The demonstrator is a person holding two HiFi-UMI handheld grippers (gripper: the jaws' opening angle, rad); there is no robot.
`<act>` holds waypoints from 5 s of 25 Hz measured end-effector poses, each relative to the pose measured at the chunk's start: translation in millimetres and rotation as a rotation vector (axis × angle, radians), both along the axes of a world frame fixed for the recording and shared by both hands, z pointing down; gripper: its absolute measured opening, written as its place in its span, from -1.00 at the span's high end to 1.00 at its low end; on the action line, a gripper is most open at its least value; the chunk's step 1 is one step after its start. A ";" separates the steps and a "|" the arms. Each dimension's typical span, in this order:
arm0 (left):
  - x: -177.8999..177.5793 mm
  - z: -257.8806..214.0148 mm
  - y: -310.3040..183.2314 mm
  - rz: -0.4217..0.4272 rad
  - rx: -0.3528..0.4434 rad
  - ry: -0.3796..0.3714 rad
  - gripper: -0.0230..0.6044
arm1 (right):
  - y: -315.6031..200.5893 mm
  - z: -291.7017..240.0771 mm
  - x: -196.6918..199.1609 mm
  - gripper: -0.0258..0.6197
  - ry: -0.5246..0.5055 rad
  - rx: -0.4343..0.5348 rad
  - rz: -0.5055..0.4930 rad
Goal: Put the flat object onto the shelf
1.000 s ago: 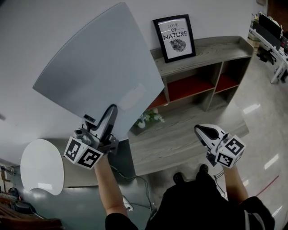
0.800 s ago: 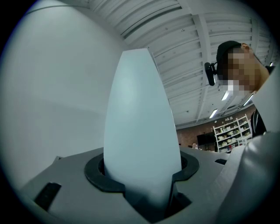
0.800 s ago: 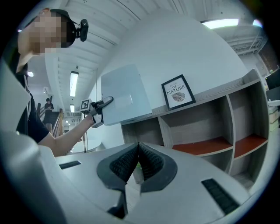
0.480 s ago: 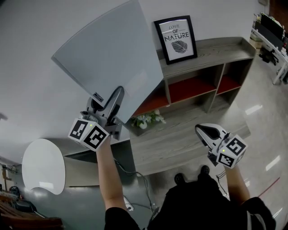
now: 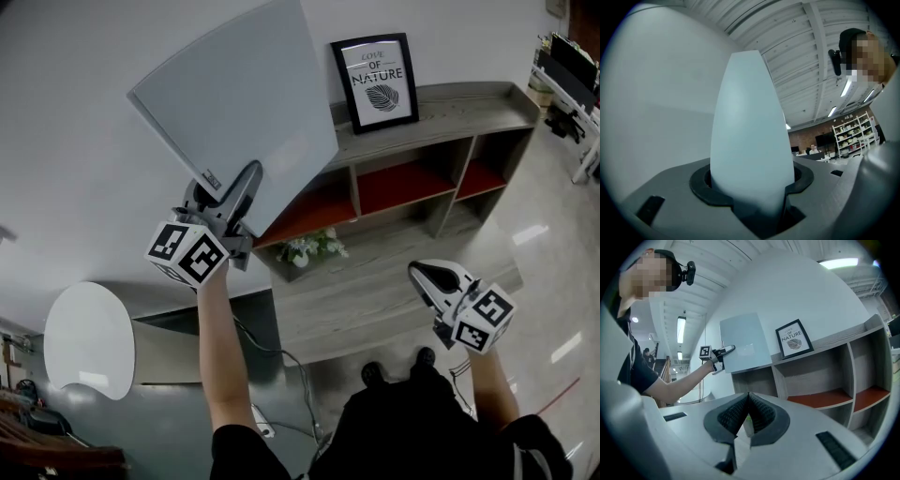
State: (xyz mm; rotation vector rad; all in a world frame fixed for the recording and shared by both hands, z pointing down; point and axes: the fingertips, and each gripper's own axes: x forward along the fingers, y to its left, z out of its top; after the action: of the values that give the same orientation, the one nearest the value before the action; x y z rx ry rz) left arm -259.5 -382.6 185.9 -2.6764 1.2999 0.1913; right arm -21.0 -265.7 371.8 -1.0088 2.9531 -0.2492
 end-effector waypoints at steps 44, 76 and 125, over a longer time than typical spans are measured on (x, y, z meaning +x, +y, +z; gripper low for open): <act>-49.1 -6.0 -40.9 -0.258 0.006 -0.154 -0.39 | -1.8 7.6 -6.4 0.88 -0.005 -0.024 -0.014; -29.0 -7.2 -67.1 -0.091 0.060 -0.170 -0.38 | 1.4 8.8 -7.8 0.88 -0.008 -0.026 0.004; -46.6 -30.7 -41.4 -0.209 0.153 -0.143 -0.57 | 10.6 4.1 -18.9 0.88 -0.019 -0.018 -0.012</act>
State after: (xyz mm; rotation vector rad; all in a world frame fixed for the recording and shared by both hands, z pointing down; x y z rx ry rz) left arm -306.1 -424.0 155.2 -2.3623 1.4446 0.0684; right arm -39.9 -255.1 375.9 -0.9854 2.9461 -0.2844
